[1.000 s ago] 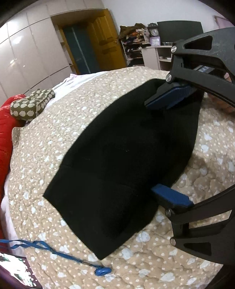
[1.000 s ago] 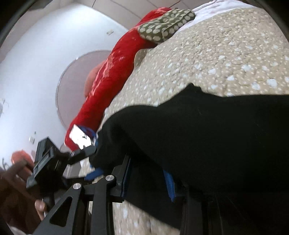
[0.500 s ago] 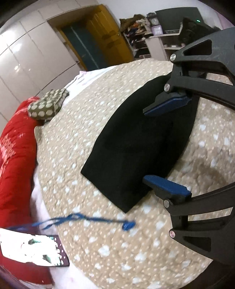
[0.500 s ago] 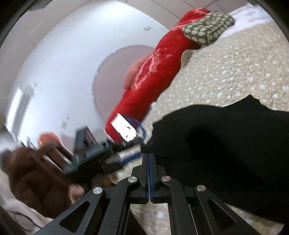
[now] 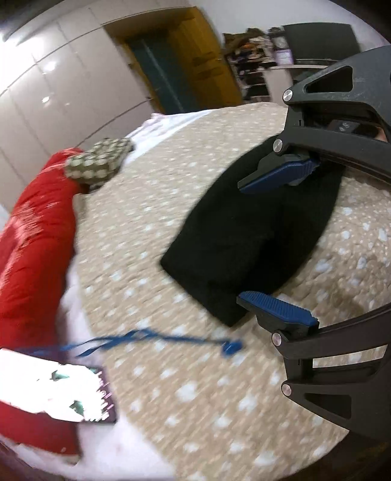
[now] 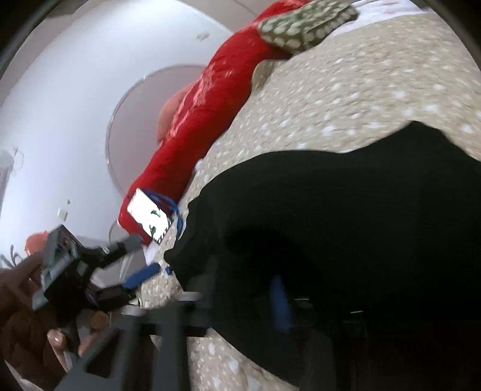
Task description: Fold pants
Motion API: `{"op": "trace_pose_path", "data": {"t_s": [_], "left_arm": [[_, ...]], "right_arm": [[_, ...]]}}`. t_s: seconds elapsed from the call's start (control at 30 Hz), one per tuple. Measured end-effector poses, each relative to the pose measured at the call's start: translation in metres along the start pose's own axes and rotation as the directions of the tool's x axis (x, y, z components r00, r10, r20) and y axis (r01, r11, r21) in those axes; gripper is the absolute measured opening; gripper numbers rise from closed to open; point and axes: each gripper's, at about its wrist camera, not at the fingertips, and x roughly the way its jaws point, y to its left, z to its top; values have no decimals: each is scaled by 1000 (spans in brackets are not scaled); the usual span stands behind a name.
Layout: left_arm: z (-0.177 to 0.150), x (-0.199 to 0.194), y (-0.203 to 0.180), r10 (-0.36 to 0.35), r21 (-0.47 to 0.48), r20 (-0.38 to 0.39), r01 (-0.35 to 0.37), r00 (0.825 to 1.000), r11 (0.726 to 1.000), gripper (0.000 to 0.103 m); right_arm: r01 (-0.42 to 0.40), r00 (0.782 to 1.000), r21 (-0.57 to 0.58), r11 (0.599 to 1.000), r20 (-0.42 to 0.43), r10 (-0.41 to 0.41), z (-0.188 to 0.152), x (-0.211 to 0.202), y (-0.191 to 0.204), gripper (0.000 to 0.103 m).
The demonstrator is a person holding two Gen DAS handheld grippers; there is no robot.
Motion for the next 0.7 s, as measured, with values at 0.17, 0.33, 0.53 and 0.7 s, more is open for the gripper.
{"op": "trace_pose_path", "data": {"t_s": [0.17,0.33,0.53,0.7], "left_arm": [[10,-14,1,39,30,66,-41,997,999,67],[2,3,-8,27,57,16,-28,999,998,67],[-17,18,-34,35,162,-7,-34,999,986,67],[-35,35,-64,31,246,-27,-23,999,969,67]], "right_arm": [[-114,993,-44,992,28,116,-5,-13,34,7],[-83,995,7,997,-61,83,-21,19,33,11],[10,992,-94,995,-127,-22,-52,-25,23,29],[229,973,-101,968,8,-230,-70,-105,-11,30]]}}
